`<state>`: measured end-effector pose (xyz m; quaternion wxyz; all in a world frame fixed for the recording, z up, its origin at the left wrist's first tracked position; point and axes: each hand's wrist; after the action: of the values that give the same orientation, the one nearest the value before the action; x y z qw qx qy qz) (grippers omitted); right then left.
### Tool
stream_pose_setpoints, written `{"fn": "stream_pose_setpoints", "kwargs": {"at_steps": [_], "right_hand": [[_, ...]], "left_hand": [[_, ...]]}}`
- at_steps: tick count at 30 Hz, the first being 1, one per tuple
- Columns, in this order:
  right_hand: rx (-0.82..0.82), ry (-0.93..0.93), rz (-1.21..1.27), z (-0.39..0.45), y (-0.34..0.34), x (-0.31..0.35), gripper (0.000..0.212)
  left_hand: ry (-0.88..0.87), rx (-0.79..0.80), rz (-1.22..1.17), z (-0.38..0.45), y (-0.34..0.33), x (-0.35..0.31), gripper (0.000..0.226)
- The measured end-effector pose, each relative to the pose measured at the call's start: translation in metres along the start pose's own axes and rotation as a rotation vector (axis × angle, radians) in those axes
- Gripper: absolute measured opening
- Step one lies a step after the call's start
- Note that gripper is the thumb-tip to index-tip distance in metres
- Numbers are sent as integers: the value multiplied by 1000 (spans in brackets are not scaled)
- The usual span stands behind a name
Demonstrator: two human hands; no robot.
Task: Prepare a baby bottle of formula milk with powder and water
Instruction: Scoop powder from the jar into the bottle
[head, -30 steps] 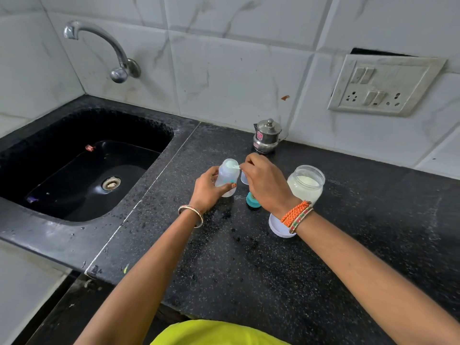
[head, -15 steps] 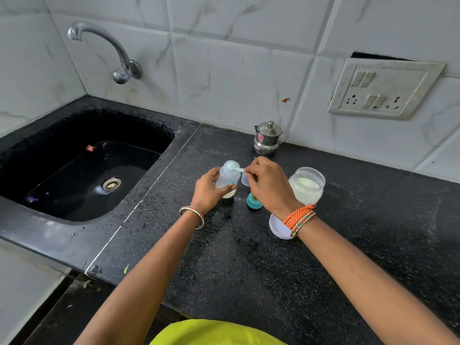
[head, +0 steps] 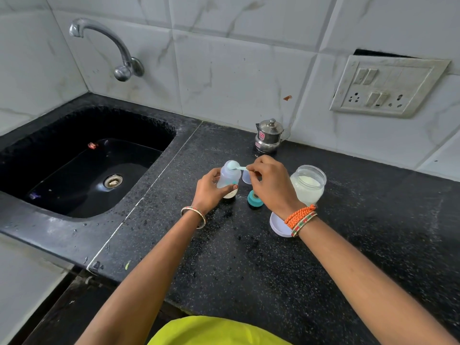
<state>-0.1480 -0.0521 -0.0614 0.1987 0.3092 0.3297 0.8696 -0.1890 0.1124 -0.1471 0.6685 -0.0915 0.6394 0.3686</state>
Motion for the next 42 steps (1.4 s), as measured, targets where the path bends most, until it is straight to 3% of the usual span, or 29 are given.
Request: {"fn": "stream_pose_setpoints", "kwargs": {"at_steps": [5, 10, 14, 17, 20, 23, 26, 30, 35, 38, 42], "right_hand": [[-24, -39, 25, -2, -1, -2, 18], [-114, -221, 140, -2, -1, -4, 13], [-148, -486, 291, 2, 2, -12, 12], [-174, -751, 500, 3, 6, -21, 15], [-275, -964, 710, 2, 16, -30, 17], [-433, -1063, 733, 0, 32, -47, 13], [-506, -1081, 679, -7, 51, -68, 14], [-551, -1088, 611, -22, 71, -86, 15], [-580, -1115, 607, -27, 76, -94, 16], [-594, -1130, 596, -23, 71, -94, 17], [-636, -1116, 511, -20, 66, -96, 17]], "left_hand": [[16, 35, 10, -2, -1, 5, 54], [61, 49, -22, -5, -2, 8, 53], [71, 102, -9, -5, 1, 10, 56], [91, 175, -13, -7, 4, 7, 79], [65, 73, -77, -13, 1, -8, 93], [-120, -130, -107, -24, -9, -33, 76], [-291, -228, -145, -31, -25, -60, 55], [-481, -306, 88, -25, -51, -79, 44], [-457, -221, 595, -16, -56, -54, 37], [-372, -207, 520, -11, -46, -45, 20], [-313, -205, 443, -4, -40, -47, 19]]}}
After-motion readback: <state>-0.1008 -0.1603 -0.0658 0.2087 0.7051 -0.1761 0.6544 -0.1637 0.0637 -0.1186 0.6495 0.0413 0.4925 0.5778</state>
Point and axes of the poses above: each hand's wrist, its own z-axis towards the middle knuckle, its own y-axis out of the back of the hand, x = y × z, and after that the axes turned 12 degrees about -x, right-handed
